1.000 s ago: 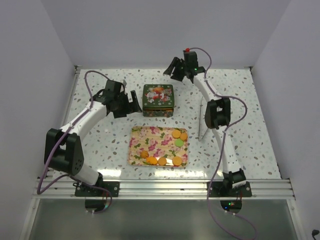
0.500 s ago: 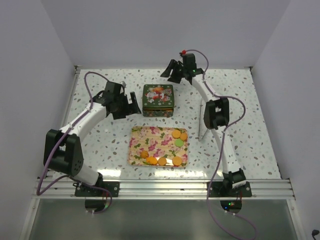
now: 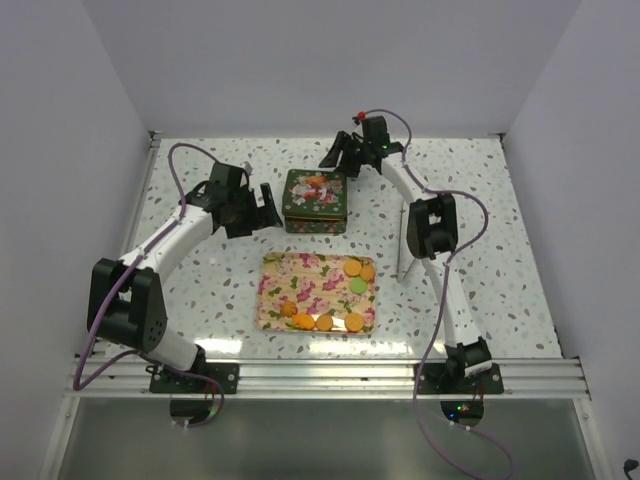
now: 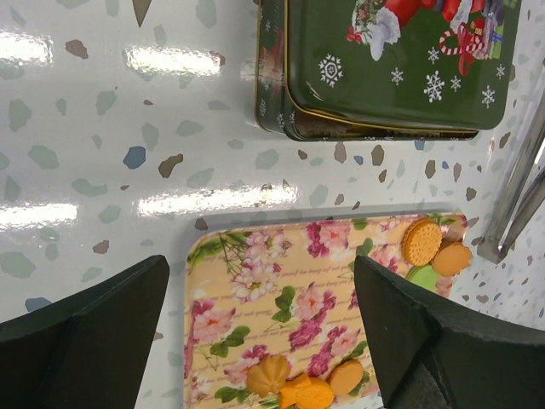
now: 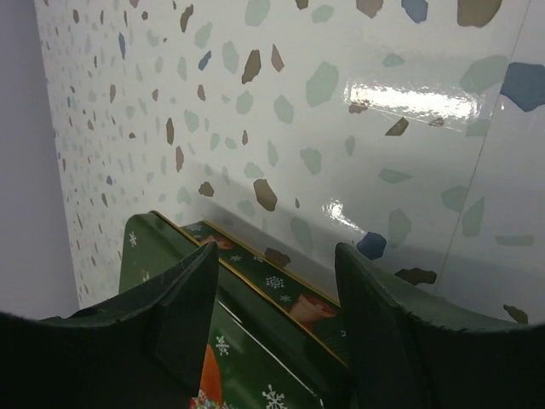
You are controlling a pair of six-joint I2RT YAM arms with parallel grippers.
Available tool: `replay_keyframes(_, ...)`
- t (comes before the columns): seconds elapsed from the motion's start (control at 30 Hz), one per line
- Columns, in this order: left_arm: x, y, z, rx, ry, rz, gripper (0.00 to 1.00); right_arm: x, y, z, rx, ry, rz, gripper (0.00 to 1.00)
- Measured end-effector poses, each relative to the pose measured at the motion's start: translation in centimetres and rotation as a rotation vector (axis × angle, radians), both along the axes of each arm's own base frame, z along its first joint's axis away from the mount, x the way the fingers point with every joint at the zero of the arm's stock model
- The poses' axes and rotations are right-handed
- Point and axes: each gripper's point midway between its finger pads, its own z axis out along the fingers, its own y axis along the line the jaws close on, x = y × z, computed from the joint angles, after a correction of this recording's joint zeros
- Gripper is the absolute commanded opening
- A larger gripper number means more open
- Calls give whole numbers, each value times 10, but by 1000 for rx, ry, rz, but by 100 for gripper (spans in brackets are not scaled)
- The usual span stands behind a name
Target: Pack the cookies
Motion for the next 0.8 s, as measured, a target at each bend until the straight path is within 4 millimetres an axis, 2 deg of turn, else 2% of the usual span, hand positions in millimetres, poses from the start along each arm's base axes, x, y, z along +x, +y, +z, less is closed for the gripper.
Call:
replay_keyframes(0.17, 1, -1, 1, -5, -4, -2, 96, -9, -2, -12, -15, 35, 15, 60)
replay_keyframes(0.37, 3, 0, 1, 3, -7, 3, 96, -17, -1, -9, -12, 49, 37, 59)
replay_keyframes(0.8, 52, -9, -1, 20, -34, 16, 95, -23, 0, -9, -6, 61, 53, 58)
